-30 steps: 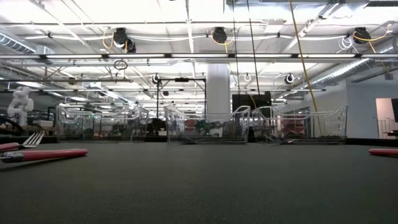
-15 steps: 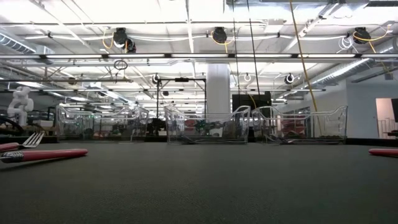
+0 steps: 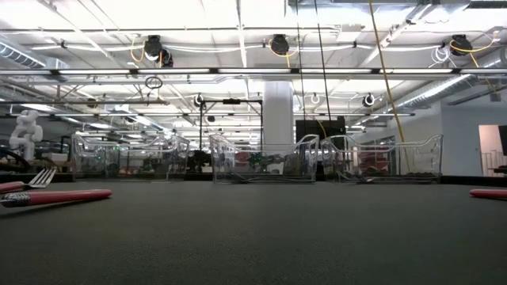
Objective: Sort silverware by color (type)
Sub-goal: Put the pink fork into the left transparent bin
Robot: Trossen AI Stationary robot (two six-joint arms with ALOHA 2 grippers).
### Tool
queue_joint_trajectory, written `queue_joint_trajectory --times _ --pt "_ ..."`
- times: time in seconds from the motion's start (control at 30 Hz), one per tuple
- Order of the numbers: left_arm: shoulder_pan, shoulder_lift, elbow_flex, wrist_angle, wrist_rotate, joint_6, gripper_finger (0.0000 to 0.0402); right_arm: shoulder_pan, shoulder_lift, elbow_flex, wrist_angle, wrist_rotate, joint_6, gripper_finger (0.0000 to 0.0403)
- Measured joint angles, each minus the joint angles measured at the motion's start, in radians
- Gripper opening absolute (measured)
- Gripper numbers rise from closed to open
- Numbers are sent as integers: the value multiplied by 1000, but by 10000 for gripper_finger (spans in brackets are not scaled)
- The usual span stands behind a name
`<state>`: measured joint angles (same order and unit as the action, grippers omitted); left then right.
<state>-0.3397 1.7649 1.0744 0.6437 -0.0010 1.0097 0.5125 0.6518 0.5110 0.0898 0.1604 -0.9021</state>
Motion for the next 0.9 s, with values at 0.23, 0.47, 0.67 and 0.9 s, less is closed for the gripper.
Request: queue_joint_trajectory --times 0.23,0.47,0.67,0.9 --pt "-17 0 0 31 -93 -86 70 0 -1 0 5 1 3 29" --pt "-49 0 0 31 -305 -86 183 0 -1 0 4 17 2 31" --pt "-91 0 0 91 -431 -88 247 0 0 0 3 122 3 29" --pt "-149 0 0 129 -673 -88 257 0 0 0 2 188 10 30"
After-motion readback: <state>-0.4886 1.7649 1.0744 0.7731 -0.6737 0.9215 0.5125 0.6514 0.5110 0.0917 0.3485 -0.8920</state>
